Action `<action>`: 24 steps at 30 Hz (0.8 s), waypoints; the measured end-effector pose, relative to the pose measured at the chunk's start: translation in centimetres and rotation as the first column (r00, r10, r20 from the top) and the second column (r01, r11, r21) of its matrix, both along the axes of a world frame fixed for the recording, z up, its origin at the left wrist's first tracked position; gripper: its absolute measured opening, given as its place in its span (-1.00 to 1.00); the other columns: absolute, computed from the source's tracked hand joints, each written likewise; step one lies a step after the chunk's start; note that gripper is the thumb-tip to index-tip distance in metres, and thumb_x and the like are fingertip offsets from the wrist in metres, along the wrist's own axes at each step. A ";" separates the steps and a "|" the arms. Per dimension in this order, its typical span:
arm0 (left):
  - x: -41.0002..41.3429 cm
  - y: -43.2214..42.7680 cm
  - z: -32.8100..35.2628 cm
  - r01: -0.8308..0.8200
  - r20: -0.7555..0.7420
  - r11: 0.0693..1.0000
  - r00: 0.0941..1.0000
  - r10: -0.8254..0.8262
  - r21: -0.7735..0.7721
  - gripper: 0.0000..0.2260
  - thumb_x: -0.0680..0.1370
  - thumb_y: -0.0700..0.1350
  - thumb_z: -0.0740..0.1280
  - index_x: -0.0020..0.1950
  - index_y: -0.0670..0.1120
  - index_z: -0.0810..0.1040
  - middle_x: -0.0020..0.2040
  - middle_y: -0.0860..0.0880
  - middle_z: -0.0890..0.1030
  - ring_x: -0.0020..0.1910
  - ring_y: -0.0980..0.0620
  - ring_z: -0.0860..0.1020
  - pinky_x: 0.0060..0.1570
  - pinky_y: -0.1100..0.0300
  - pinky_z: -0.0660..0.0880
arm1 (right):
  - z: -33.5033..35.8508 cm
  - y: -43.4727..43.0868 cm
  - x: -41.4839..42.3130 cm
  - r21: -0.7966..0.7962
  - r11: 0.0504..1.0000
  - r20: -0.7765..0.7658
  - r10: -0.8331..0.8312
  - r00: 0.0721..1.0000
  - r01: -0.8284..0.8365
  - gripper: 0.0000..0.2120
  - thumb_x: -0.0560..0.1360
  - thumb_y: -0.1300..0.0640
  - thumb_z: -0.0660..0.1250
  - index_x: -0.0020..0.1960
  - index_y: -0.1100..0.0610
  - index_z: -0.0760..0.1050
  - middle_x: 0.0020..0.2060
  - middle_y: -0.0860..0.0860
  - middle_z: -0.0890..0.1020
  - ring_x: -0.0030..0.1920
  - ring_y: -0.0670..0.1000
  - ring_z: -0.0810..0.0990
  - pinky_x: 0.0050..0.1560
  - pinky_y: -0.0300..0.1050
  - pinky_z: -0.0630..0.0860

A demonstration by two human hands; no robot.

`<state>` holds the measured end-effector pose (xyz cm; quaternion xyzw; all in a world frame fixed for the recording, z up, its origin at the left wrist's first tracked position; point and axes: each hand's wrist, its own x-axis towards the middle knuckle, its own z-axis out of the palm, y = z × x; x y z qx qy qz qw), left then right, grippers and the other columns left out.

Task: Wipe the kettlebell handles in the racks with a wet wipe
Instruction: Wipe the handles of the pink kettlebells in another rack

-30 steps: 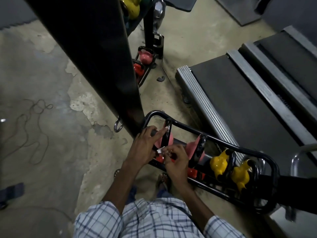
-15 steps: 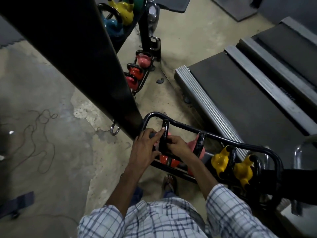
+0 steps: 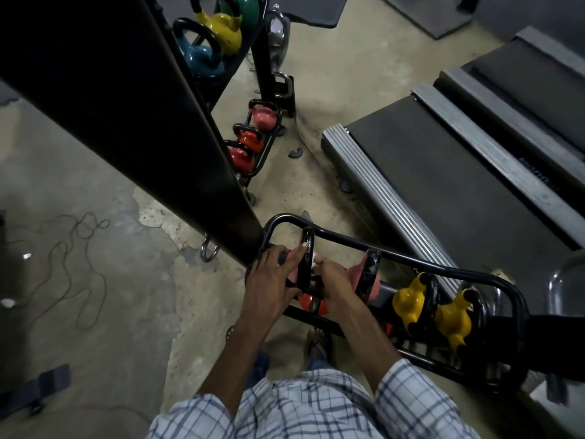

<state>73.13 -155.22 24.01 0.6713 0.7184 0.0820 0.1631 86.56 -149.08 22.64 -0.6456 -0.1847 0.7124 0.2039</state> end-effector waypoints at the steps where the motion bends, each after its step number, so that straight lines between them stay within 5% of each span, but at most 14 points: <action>1: -0.1 0.0 0.0 -0.002 0.006 1.000 1.000 0.002 0.005 -0.09 0.33 0.04 0.60 0.58 0.24 0.21 0.36 0.01 0.41 0.35 -0.02 0.40 0.29 0.03 0.42 | 0.5 0.5 -0.1 -0.040 0.999 -0.022 -0.020 1.000 0.019 -0.81 0.57 0.33 0.20 -0.07 0.23 0.58 -0.20 0.18 0.60 -0.18 0.14 0.57 -0.07 0.04 0.58; 7: -0.3 -0.2 0.1 0.001 -0.013 1.000 1.000 -0.001 0.012 -0.07 0.34 0.06 0.60 0.59 0.25 0.16 0.37 0.01 0.40 0.36 -0.01 0.38 0.30 0.06 0.41 | -0.8 4.5 -1.1 -0.210 0.972 -0.192 -0.151 0.970 0.109 -0.74 0.55 0.28 0.09 -0.27 0.17 0.44 -0.54 -0.01 0.29 -0.41 -0.02 0.28 -0.15 -0.09 0.39; 10: -0.3 -0.3 0.2 0.000 -0.011 1.000 1.000 0.000 0.002 -0.08 0.36 0.07 0.59 0.59 0.26 0.15 0.38 0.02 0.39 0.38 0.00 0.37 0.31 0.05 0.41 | -1.1 4.4 -1.1 -0.193 0.969 -0.199 -0.190 0.961 0.152 -0.75 0.50 0.31 0.14 -0.32 0.18 0.43 -0.59 -0.01 0.29 -0.48 -0.04 0.26 -0.26 -0.14 0.36; 13: -0.4 -0.3 0.1 -0.016 0.017 1.000 1.000 0.016 0.010 -0.10 0.36 0.06 0.58 0.59 0.27 0.16 0.37 0.03 0.40 0.35 0.01 0.38 0.30 0.04 0.42 | -0.4 3.1 -1.0 -0.018 0.966 -0.068 -0.258 0.964 0.257 -0.86 0.46 0.38 0.33 -0.21 0.21 0.57 -0.47 0.03 0.54 -0.49 -0.04 0.48 -0.46 -0.19 0.44; 18: -1.0 -0.3 -0.3 -0.028 0.040 1.000 0.999 0.028 0.006 -0.13 0.38 0.04 0.57 0.58 0.27 0.18 0.34 0.02 0.42 0.31 0.00 0.41 0.24 0.04 0.46 | -0.8 3.0 -1.3 0.410 0.894 0.063 -0.224 0.972 0.180 -0.88 0.49 0.33 0.47 -0.12 0.13 0.64 -0.20 0.03 0.70 -0.19 -0.04 0.67 -0.16 -0.20 0.62; 24: -0.6 -0.3 -0.3 -0.023 0.036 0.999 0.999 0.024 -0.023 -0.05 0.34 0.07 0.60 0.59 0.30 0.12 0.30 0.06 0.40 0.27 0.04 0.41 0.27 0.08 0.43 | -1.8 7.1 -1.7 0.352 0.931 0.152 -0.156 0.976 0.095 -0.92 0.44 0.22 0.54 -0.20 0.12 0.66 -0.26 0.03 0.69 -0.21 -0.01 0.63 -0.21 -0.16 0.55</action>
